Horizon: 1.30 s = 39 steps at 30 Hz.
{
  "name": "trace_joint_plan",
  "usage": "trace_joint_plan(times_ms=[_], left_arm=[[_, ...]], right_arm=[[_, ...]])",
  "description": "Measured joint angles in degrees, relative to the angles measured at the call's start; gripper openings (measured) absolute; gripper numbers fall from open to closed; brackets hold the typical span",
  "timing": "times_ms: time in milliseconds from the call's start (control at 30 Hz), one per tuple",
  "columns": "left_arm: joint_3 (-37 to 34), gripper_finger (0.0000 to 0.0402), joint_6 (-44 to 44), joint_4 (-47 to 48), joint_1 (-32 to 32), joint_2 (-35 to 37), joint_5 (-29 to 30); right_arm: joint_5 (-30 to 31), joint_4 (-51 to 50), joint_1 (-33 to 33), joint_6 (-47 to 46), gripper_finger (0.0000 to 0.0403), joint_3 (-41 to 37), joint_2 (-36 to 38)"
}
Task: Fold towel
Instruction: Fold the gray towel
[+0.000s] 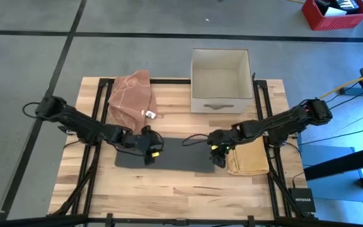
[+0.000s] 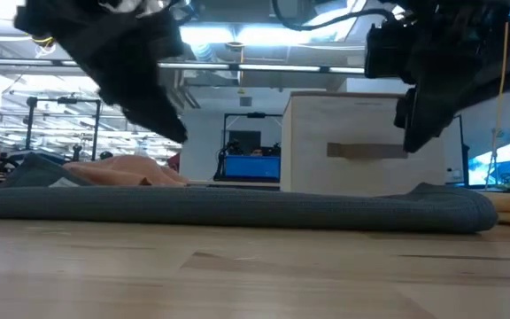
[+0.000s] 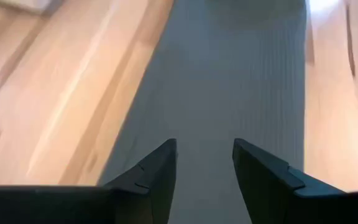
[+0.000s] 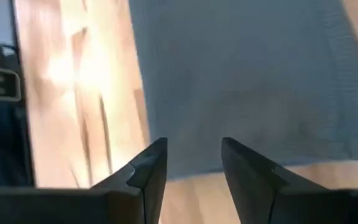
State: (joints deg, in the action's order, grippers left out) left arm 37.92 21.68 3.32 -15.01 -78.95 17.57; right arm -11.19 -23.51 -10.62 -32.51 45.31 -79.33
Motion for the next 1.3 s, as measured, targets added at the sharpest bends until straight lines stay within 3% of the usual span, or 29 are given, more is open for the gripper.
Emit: trace_joint_plan(times_ms=[200, 333, 433, 600, 733, 1000, 1300], left_arm=[[0.0, 0.0150, -3.1, -8.8, 1.7, -10.7, -1.2], [0.0, 0.0150, -3.9, -12.0, 2.0, -17.1, -6.5], [0.2, 0.0150, -3.4, -14.3, 1.9, -19.7, -7.1], [0.2, 0.0150, -4.0, -15.2, 1.9, -20.4, -7.2], [0.2, 0.0150, -4.4, -16.3, 1.6, -20.5, -7.4], [0.0, 0.0150, -5.6, -16.3, 0.9, -20.6, -7.2], [0.0, 0.0150, -5.6, -16.5, 0.9, -20.6, -7.2]], right_arm=[[9.8, 4.1, -4.0, -7.9, 0.0154, -1.9, 0.3], [8.5, 3.6, -5.2, -12.5, 0.0160, -2.1, 0.5], [8.2, 2.4, -5.2, -15.5, 0.0187, -2.0, 1.4], [10.7, 0.0, -4.3, -24.5, 0.0256, -2.9, 1.9], [10.6, 1.5, -4.4, -33.0, 0.0286, -6.9, 1.8], [10.7, 17.4, -4.8, -44.7, 0.0291, -16.7, 1.6], [11.1, 28.3, -4.8, -46.1, 0.0291, -20.0, -3.5]])
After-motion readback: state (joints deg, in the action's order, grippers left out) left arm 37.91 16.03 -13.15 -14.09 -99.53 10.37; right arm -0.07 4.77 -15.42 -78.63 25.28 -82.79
